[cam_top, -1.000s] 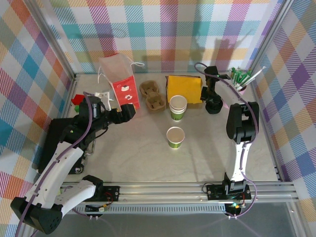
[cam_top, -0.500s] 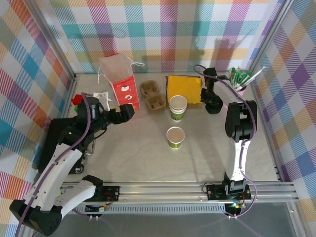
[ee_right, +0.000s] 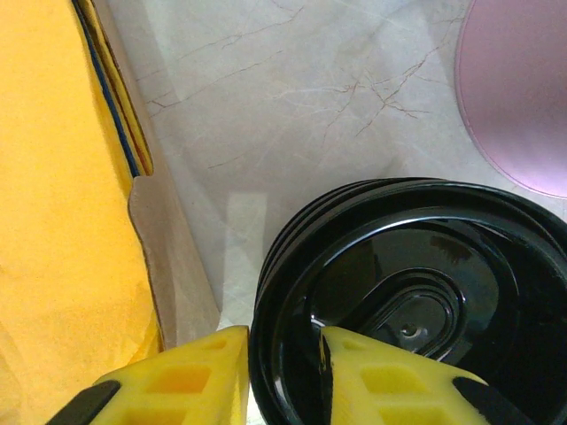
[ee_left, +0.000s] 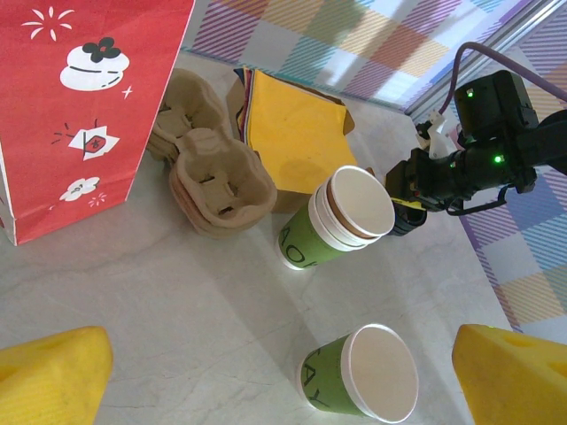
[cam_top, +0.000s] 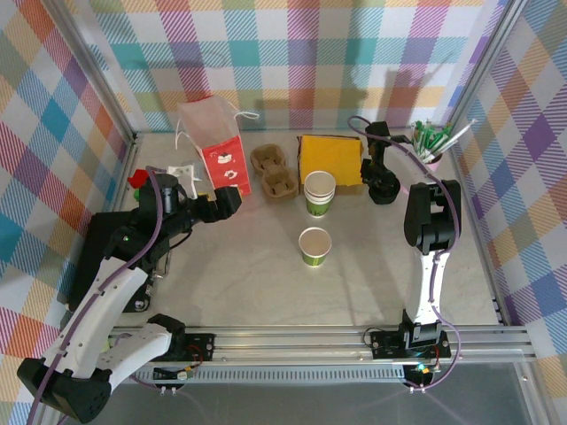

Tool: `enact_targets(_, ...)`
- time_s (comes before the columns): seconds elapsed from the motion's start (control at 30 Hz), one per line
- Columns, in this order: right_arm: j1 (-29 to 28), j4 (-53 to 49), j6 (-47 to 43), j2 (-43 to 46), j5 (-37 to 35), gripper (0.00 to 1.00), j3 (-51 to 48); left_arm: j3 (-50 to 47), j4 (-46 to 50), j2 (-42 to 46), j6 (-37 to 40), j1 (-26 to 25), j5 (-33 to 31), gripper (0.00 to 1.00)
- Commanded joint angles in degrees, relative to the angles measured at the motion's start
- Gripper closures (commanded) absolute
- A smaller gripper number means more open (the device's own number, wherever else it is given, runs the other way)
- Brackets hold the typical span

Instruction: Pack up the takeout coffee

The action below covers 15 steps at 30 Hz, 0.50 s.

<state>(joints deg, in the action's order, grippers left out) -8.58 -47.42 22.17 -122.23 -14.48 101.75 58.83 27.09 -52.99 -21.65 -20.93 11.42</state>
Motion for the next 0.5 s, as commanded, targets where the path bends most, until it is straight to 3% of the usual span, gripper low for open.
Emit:
enact_targets(0.0,0.32,-0.34,0.35,-1.21,-0.29,0.7,0.9,-0.57,0.33,0.72,0.23,-0.52,0.01,0.02)
enact_targets(0.47,0.32,-0.2,-0.49,-1.66,-0.18,0.72,1.32,-1.02,-0.13,1.24,0.06,-0.52,0.53,0.01)
